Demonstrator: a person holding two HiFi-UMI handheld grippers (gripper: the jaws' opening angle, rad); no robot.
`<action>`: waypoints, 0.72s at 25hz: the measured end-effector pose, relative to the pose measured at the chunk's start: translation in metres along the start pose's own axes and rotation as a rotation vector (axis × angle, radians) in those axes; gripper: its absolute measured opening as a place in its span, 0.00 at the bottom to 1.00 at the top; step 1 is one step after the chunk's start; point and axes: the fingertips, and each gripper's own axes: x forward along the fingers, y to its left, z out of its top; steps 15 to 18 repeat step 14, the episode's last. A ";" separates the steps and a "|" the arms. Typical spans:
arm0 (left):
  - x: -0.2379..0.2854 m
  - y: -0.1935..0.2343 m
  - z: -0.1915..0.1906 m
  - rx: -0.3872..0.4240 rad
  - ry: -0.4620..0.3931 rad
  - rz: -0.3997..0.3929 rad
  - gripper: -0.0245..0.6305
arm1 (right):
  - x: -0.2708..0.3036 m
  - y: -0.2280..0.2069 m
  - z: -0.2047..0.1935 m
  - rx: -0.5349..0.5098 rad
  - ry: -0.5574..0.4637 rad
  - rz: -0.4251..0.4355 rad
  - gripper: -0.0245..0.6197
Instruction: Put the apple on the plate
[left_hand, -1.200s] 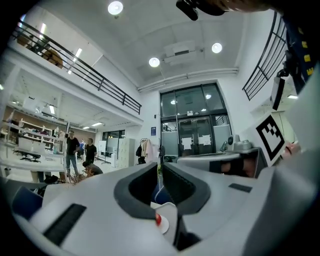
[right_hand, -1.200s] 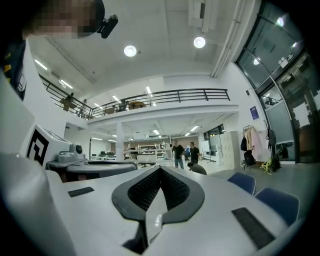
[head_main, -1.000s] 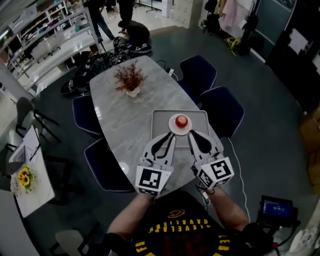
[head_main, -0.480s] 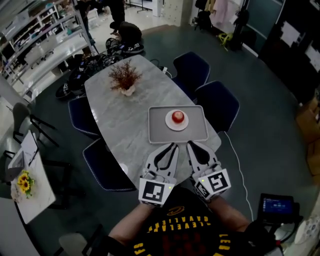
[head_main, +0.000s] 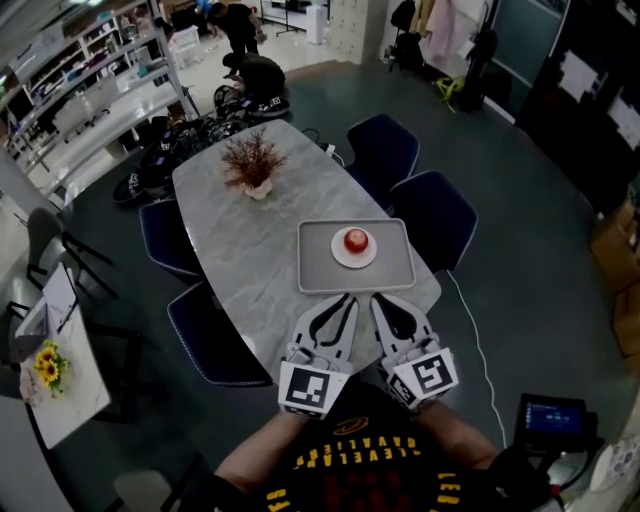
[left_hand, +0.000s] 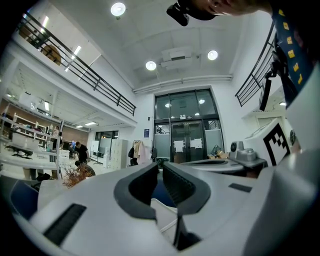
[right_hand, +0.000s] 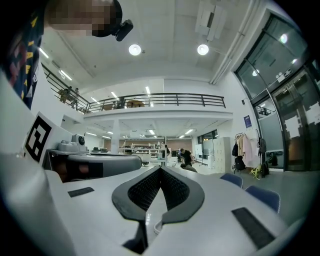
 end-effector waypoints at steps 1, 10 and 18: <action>-0.002 -0.001 0.001 0.002 -0.002 -0.002 0.09 | -0.001 0.001 0.001 -0.002 -0.002 -0.002 0.05; -0.003 -0.008 0.003 0.029 -0.004 -0.011 0.09 | -0.008 -0.003 0.005 -0.008 -0.015 -0.022 0.05; 0.010 0.002 0.007 0.073 -0.019 0.001 0.09 | -0.002 -0.020 0.006 -0.017 -0.031 -0.049 0.05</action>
